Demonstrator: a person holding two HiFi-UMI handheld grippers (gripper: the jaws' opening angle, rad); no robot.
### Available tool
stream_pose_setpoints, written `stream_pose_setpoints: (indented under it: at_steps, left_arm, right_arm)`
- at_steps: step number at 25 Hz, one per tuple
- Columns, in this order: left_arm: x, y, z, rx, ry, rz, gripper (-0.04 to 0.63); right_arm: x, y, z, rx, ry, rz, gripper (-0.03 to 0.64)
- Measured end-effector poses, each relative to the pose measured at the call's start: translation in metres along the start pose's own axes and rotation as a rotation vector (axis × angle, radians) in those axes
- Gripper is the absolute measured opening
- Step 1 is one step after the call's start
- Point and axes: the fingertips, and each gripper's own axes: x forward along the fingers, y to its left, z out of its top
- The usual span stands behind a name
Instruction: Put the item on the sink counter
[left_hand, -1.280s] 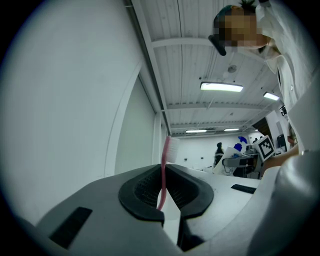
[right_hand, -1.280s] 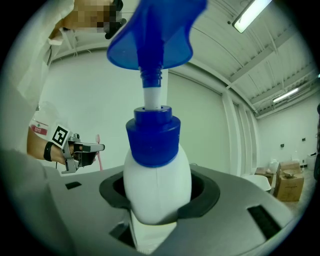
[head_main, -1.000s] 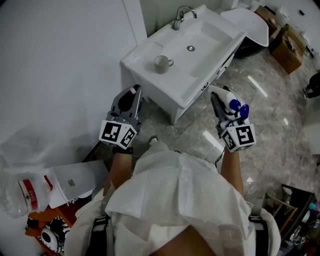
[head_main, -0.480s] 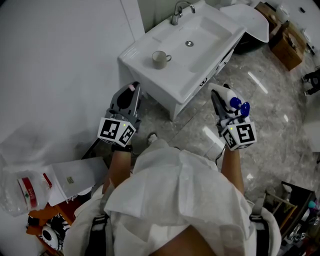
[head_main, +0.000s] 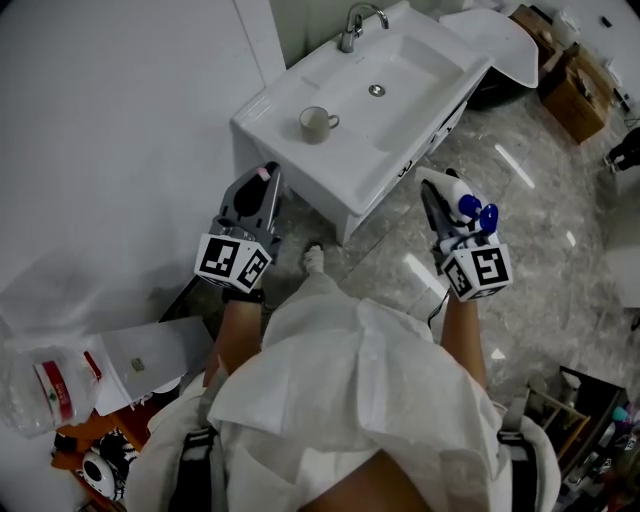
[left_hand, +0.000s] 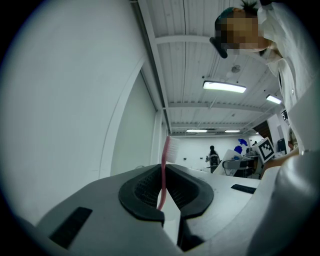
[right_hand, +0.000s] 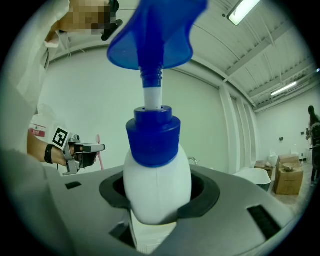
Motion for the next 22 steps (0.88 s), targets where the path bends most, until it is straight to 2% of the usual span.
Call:
stream_pose_setpoints:
  at_steps: [8,22]
  left_arm:
    - [0.051,0.048,-0.009,-0.019,-0.006,-0.001,0.028]
    - [0.141,0.164,-0.003,-0.024,-0.023,-0.024,0.028]
  right_arm:
    - [0.062,-0.026,-0.003,-0.003,0.009,-0.009,0.196]
    - [0.195,-0.052,0.002,-0.008,0.019,-0.030,0.197]
